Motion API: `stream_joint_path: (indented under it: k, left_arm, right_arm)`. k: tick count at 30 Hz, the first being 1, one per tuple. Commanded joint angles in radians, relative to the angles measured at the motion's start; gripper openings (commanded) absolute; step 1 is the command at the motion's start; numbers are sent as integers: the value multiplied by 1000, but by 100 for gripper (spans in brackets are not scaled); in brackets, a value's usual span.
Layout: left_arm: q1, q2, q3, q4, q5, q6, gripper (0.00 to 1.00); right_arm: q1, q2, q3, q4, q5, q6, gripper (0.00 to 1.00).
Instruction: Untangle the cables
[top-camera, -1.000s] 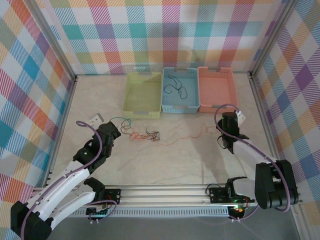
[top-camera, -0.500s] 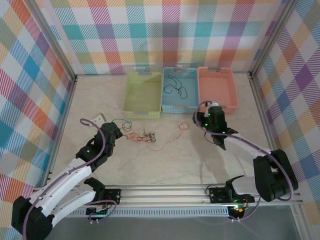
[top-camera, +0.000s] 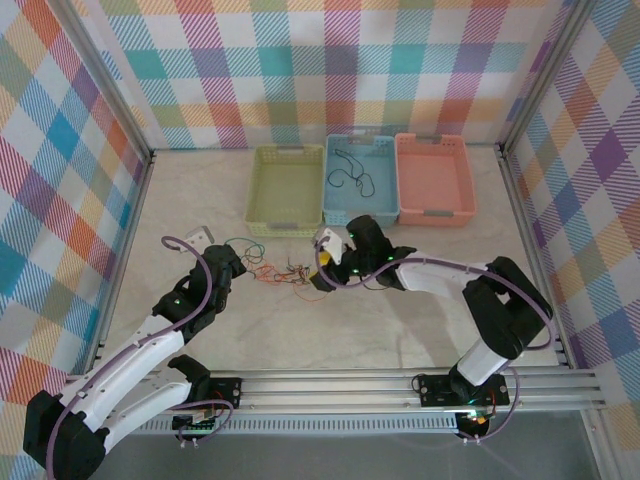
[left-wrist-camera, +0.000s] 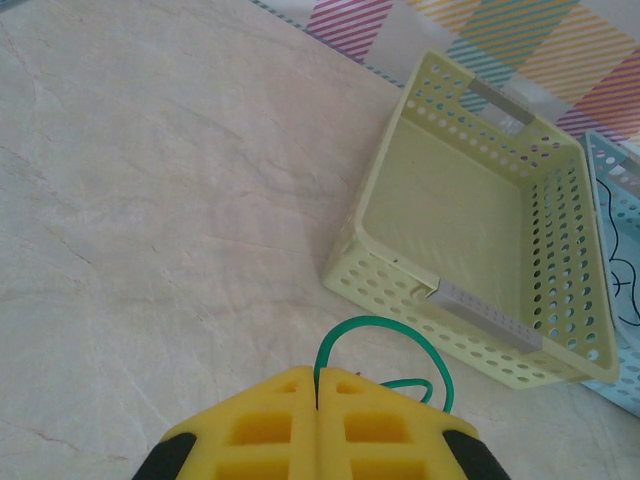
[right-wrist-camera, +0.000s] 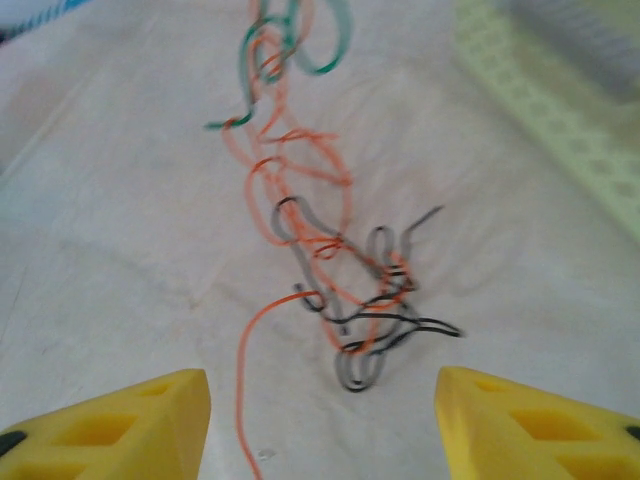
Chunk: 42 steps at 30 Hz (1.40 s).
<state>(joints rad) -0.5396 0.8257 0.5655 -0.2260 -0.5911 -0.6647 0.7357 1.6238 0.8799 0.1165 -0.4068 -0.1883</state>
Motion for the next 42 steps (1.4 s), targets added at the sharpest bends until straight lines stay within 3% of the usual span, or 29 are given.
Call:
stream_joint_path:
  k: [1,10,22,31,34,40,42]
  left_arm:
    - [10,5,25,31,2,11,0]
    - [10,10,28,29,4,10,0]
    - [10,10,29,28,4,10,0]
    - [10,9,31,25,6,14,0]
    - [10,10,31,26,7,14,0]
    - [10,13,33,27,9,13,0]
    - [10,12,33,25,7,14,0]
  right_arm:
    - [33,44,55,-141,-69,-133,64]
    - [85,165,145,-271,-42,-191,64]
    - [111,253,198,-320,-19,-217,57]
    - [132,299,240,-378,-21,-253,35]
    - [134,292,238,-376,-18,-260,22]
    - [134,216,170,-283,-18,-271,1]
    - [134,178,137,-232,-1,-270,0]
